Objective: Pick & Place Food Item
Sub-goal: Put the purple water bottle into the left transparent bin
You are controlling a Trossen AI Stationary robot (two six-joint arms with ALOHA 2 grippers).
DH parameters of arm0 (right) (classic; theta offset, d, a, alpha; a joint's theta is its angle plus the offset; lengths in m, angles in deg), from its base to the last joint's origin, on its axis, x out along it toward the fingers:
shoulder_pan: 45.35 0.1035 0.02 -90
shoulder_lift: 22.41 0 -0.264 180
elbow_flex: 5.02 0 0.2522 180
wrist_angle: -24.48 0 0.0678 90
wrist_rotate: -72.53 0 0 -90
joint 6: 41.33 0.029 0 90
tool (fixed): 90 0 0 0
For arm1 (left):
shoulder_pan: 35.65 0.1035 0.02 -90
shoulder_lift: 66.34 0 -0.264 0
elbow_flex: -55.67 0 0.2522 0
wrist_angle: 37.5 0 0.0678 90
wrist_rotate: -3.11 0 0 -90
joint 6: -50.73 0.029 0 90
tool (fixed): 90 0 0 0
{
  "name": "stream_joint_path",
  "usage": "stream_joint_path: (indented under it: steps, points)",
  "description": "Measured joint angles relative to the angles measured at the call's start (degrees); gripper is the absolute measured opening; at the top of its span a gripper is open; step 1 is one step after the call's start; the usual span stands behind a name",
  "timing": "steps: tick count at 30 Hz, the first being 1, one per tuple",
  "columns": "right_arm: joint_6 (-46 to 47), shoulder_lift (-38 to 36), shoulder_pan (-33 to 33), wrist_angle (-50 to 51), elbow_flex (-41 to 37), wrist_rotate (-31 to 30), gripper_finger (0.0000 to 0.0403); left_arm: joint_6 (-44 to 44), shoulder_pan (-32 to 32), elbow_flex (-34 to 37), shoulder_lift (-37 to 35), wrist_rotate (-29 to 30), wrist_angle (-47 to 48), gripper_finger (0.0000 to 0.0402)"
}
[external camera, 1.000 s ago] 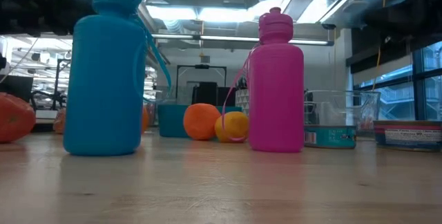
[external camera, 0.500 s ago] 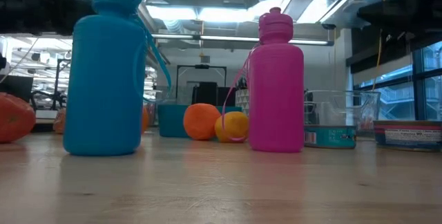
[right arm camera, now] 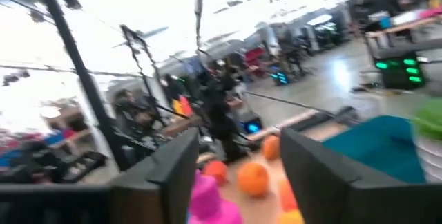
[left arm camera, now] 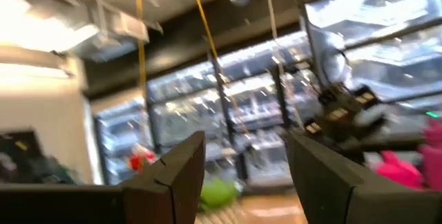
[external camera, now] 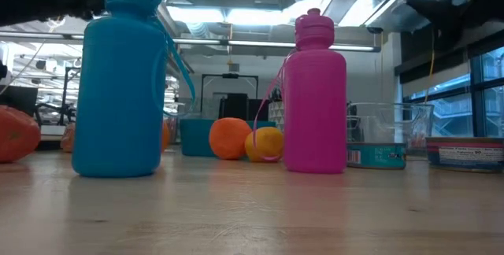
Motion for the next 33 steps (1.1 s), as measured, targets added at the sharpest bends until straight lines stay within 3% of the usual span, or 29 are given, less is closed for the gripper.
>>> stream_joint_path:
  steps: [8, 17, 28, 33]
  points:
    - [-3.1, 0.0, 0.0, -4.0, 0.0, 1.1, 0.0315, 8.5, 0.0, 0.0, 0.0, -0.4, -14.1, 0.0194]
    - [-1.5, 0.0, 0.0, -3.1, 0.0, 3.3, 0.0330, 8.7, 0.0, 0.0, 0.0, -2.6, -13.7, 0.0192]
    - [4.2, 0.0, 0.0, -4.2, 0.0, 5.0, 0.0329, -11.3, 0.0, 0.0, 0.7, -13.3, -8.8, 0.0193]
    - [6.0, 0.0, 0.0, -4.1, 1.2, 13.9, 0.0329, -19.6, 0.0, 0.0, 5.6, -17.6, -8.5, 0.0193]
